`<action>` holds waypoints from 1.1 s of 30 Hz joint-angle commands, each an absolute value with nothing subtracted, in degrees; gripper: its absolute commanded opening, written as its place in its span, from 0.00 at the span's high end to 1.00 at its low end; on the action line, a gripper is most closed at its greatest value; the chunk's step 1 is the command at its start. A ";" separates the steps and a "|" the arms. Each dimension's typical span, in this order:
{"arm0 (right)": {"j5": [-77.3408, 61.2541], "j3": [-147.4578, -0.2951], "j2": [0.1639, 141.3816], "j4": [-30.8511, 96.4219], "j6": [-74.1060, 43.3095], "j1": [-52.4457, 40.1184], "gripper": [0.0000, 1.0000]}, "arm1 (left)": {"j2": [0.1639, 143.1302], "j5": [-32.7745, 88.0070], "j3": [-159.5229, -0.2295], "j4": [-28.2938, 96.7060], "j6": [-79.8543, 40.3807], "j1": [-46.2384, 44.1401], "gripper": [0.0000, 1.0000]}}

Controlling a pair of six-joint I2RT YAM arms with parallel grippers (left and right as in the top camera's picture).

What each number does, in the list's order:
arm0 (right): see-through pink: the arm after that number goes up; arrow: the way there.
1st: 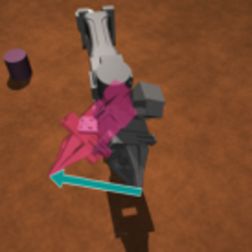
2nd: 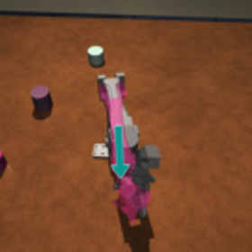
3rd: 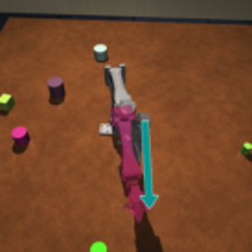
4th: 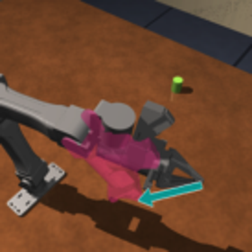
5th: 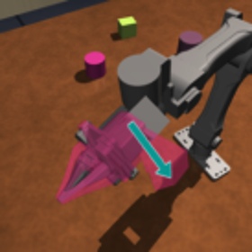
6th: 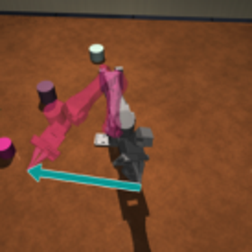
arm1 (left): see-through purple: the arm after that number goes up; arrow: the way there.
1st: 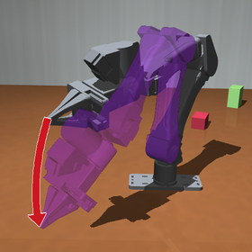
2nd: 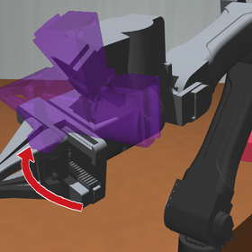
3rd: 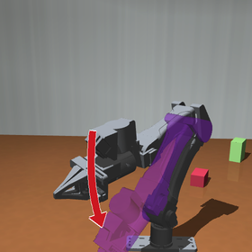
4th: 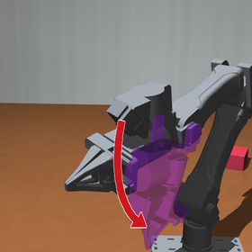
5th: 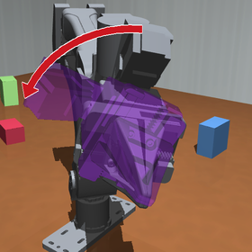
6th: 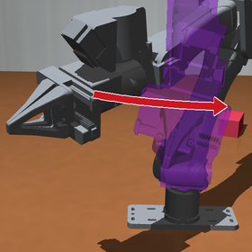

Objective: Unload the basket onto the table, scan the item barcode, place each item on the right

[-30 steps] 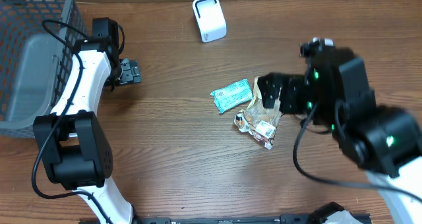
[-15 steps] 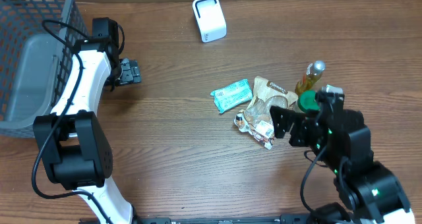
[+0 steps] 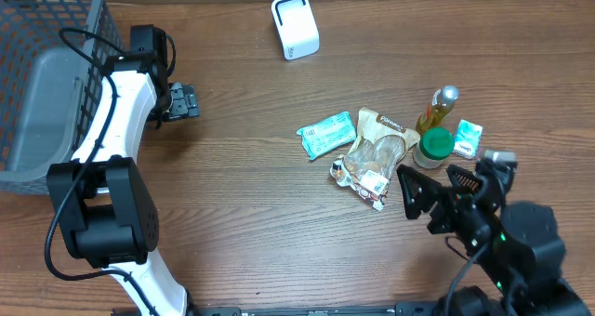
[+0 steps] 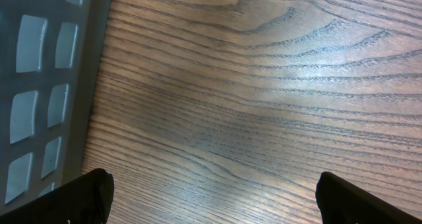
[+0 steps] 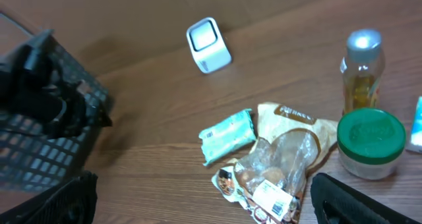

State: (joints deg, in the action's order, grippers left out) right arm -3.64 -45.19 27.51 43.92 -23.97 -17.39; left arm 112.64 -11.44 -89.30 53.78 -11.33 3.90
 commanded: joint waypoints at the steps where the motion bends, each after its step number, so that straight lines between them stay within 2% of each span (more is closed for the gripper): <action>1: -3.62 -44.93 24.18 44.80 -24.01 -16.99 0.00 | 112.81 -12.19 -90.17 53.69 -10.28 4.49 0.00; 12: -3.55 -41.28 12.47 47.44 -24.01 -15.03 0.00 | 112.81 -12.19 -90.17 53.69 -10.28 4.49 0.00; 21: -3.53 -31.05 1.37 42.41 -23.99 -14.92 0.00 | 112.81 -12.19 -90.17 53.69 -10.28 4.47 0.00; 26: -3.57 -26.81 0.21 33.08 -20.84 -14.70 0.00 | 112.81 -12.19 -90.17 53.69 -10.28 4.49 0.00; 33: -4.84 -21.63 0.21 9.10 -6.81 -14.70 0.00 | 112.81 -12.19 -90.17 53.69 -10.28 4.47 0.00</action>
